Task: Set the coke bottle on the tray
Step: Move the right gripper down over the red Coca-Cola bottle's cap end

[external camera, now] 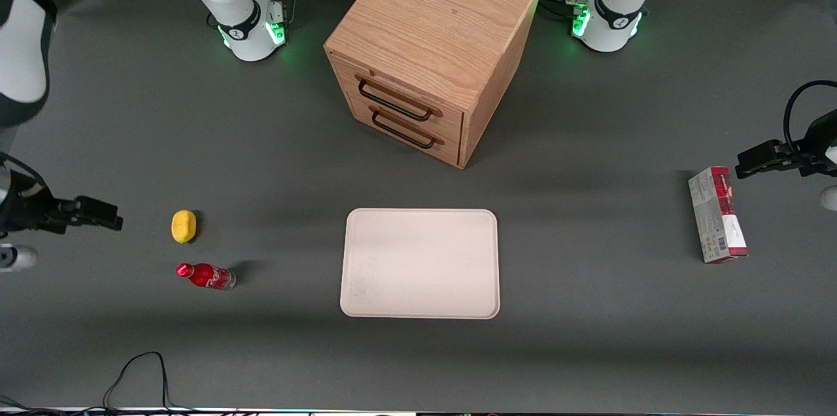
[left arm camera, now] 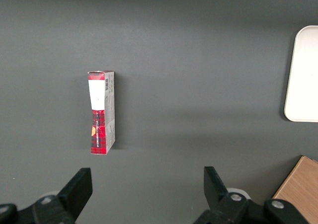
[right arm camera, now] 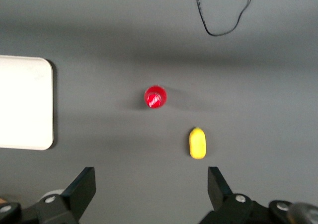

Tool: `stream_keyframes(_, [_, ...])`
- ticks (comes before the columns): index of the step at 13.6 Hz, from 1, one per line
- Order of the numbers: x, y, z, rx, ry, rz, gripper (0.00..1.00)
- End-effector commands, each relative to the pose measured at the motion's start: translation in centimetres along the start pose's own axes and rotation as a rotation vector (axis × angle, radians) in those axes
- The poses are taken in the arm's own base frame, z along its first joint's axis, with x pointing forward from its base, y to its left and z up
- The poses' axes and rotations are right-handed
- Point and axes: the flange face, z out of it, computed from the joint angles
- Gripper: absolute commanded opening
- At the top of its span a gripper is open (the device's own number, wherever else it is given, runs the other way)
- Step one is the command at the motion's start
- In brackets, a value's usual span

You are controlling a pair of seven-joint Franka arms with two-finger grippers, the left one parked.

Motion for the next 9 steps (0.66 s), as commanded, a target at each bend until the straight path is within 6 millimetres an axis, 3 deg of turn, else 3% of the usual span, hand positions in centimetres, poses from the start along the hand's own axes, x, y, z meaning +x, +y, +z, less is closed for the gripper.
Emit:
stream_keyframes(1, [0.8, -1.1, 0.0, -0.009, -0.006, -0.034, 1.0])
stream_keyframes(2, [0.9, -1.4, 0.6, -0.008, -0.016, -0.042, 1.0])
stream_keyframes(9, [4.3, -1.5, 11.9, 0.0, -0.039, -0.043, 1.0])
